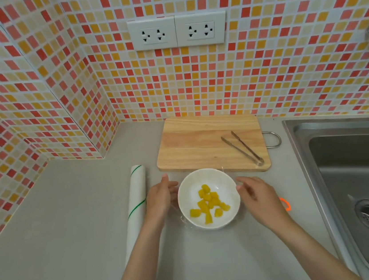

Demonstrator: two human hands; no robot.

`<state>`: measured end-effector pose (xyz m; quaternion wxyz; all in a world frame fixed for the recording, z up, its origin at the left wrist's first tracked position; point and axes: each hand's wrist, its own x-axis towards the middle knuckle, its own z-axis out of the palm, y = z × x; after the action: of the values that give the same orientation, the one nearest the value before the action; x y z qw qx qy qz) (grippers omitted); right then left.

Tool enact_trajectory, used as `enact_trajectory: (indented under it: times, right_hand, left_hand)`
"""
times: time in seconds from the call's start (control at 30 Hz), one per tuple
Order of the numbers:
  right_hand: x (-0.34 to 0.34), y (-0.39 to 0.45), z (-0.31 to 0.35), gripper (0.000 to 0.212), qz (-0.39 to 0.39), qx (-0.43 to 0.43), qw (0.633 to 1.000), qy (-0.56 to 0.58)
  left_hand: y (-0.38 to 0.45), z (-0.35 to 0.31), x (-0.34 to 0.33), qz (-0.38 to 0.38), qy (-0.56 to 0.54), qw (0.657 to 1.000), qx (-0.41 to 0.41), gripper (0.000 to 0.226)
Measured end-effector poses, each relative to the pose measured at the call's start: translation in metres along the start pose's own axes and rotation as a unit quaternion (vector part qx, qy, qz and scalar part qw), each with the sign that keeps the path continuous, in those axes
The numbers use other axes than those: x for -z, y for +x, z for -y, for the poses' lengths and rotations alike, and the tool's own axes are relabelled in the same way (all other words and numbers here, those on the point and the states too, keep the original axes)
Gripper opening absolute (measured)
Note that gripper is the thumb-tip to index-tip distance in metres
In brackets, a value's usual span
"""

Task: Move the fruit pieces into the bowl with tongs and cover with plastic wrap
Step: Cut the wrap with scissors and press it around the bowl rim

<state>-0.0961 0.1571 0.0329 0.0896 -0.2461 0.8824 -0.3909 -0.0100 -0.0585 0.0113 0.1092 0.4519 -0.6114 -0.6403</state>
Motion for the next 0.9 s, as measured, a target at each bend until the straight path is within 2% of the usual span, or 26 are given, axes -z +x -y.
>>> enact_trajectory:
  times: [0.1, 0.17, 0.27, 0.33, 0.43, 0.57, 0.7, 0.9]
  right_hand:
    - [0.008, 0.005, 0.004, 0.026, -0.048, 0.022, 0.997, 0.051]
    - [0.007, 0.017, 0.012, 0.030, -0.039, 0.041, 0.992, 0.116]
    - [-0.007, 0.032, 0.022, 0.035, 0.054, 0.046, 0.979, 0.193]
    - [-0.022, 0.038, 0.023, 0.038, 0.090, 0.037, 0.975, 0.198]
    - [-0.038, 0.042, 0.017, 0.038, 0.063, 0.017, 0.981, 0.180]
    - [-0.050, 0.035, 0.004, 0.036, 0.034, -0.012, 0.980, 0.194]
    - [-0.055, 0.033, 0.003, 0.032, 0.055, -0.099, 0.944, 0.309]
    - [-0.055, 0.036, 0.003, 0.048, 0.060, -0.191, 0.896, 0.397]
  left_hand:
    - [0.003, -0.002, -0.003, -0.015, 0.130, 0.987, -0.094, 0.051]
    - [0.008, -0.004, -0.005, -0.015, 0.200, 0.972, -0.125, 0.054]
    - [0.016, -0.005, -0.007, 0.001, 0.185, 0.974, -0.134, 0.056]
    - [0.018, -0.001, -0.008, 0.003, 0.155, 0.981, -0.113, 0.057]
    - [0.020, 0.010, -0.007, 0.007, 0.080, 0.996, -0.046, 0.055]
    - [0.018, 0.023, -0.007, 0.029, 0.038, 0.999, 0.008, 0.049]
    - [0.022, 0.026, -0.008, 0.008, 0.091, 0.995, -0.039, 0.051]
    - [0.018, 0.027, -0.009, -0.029, 0.097, 0.986, -0.132, 0.042]
